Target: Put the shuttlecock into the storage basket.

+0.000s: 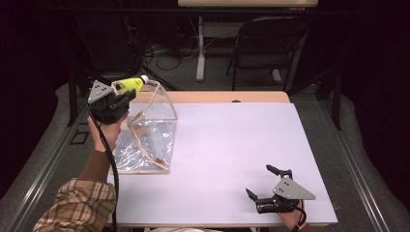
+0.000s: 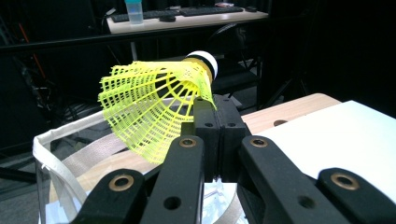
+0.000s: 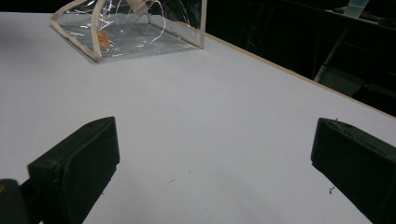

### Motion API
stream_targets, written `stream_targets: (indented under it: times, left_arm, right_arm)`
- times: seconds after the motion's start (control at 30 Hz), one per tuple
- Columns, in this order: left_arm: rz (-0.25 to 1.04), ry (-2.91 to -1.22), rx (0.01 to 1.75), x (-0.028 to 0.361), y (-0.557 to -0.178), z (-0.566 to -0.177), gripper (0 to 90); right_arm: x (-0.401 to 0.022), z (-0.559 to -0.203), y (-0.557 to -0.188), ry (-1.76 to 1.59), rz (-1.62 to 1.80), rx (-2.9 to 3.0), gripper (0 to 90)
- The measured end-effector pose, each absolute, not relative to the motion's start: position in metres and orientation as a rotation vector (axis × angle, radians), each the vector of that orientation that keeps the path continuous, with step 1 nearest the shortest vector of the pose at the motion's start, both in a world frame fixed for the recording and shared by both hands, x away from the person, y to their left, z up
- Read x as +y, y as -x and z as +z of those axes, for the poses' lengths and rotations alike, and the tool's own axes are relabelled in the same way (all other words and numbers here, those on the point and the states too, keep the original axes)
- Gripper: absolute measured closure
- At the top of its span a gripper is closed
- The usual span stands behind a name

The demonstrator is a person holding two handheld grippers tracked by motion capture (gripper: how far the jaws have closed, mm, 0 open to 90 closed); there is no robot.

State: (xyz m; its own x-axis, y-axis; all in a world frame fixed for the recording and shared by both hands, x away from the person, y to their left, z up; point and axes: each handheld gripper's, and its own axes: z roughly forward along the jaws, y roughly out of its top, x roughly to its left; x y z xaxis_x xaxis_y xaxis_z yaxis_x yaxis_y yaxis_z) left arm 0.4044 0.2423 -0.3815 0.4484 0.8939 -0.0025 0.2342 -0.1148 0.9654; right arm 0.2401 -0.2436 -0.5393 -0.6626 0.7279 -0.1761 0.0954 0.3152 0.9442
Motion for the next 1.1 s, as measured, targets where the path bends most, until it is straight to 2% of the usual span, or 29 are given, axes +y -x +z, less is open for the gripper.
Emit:
stream_targets:
  times: [1.1]
  left_arm:
    - [0.732, -1.642, 1.065, 0.247, -0.419, -0.397, 89.9]
  right_arm:
    - [-0.243, -0.539, -0.24, -0.725, 1.366, 1.989, 0.7]
